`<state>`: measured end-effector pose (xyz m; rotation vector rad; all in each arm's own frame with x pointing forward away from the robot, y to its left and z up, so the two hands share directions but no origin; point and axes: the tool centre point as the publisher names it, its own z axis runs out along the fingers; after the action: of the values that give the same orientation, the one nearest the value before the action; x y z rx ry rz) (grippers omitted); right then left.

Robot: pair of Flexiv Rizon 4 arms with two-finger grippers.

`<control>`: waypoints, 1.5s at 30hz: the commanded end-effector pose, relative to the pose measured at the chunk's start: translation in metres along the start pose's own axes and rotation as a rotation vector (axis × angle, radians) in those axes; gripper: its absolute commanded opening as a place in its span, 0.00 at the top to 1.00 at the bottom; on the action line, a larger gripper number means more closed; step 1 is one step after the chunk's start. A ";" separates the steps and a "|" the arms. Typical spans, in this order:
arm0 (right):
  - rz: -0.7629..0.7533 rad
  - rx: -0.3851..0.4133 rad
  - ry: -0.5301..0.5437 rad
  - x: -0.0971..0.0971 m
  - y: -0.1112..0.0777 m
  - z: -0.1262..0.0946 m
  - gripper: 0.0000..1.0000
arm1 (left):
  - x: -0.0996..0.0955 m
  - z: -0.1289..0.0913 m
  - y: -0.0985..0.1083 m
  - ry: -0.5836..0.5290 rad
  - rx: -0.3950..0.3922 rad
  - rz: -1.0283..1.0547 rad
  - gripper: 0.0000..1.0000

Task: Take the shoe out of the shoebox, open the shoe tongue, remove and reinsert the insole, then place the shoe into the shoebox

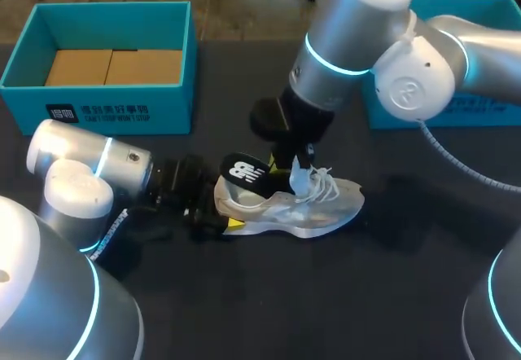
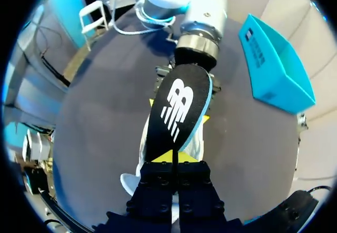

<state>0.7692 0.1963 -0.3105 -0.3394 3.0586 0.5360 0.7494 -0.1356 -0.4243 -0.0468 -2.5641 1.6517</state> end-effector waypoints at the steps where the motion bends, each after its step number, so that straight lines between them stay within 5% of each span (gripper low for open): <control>1: -0.059 -0.017 0.059 -0.010 0.009 0.008 1.00 | -0.001 0.002 0.005 0.002 -0.004 -0.001 1.00; 14: -0.156 -0.044 0.181 -0.015 0.023 0.013 1.00 | -0.001 0.002 0.005 0.002 -0.004 -0.001 1.00; 15: -0.152 -0.050 0.192 -0.015 0.024 0.014 0.73 | -0.001 0.002 0.005 0.002 -0.004 -0.001 1.00; 16: -0.149 -0.057 0.200 -0.014 0.024 0.014 0.58 | -0.001 0.002 0.005 0.002 -0.004 -0.001 1.00; 18: -0.147 -0.059 0.222 -0.012 0.026 0.012 0.48 | -0.001 0.002 0.005 0.002 -0.004 -0.001 1.00; 21: -0.121 -0.080 0.251 -0.010 0.027 0.007 0.22 | -0.001 0.002 0.005 0.002 -0.004 -0.001 1.00; 22: -0.107 -0.093 0.262 -0.010 0.027 0.005 0.04 | -0.001 0.002 0.005 0.002 -0.004 -0.001 1.00; 23: -0.094 -0.113 0.275 -0.010 0.027 0.004 0.00 | -0.001 0.002 0.005 0.002 -0.004 -0.001 1.00; 33: -0.021 -0.234 0.400 -0.011 0.021 -0.004 0.00 | -0.001 0.002 0.005 0.002 -0.004 -0.001 1.00; 45: 0.061 -0.242 0.519 -0.011 0.024 -0.003 0.00 | -0.001 0.002 0.005 0.002 -0.004 -0.001 1.00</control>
<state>0.7712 0.2119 -0.2964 -0.4429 3.4942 0.9690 0.7494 -0.1357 -0.4243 -0.0467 -2.5640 1.6517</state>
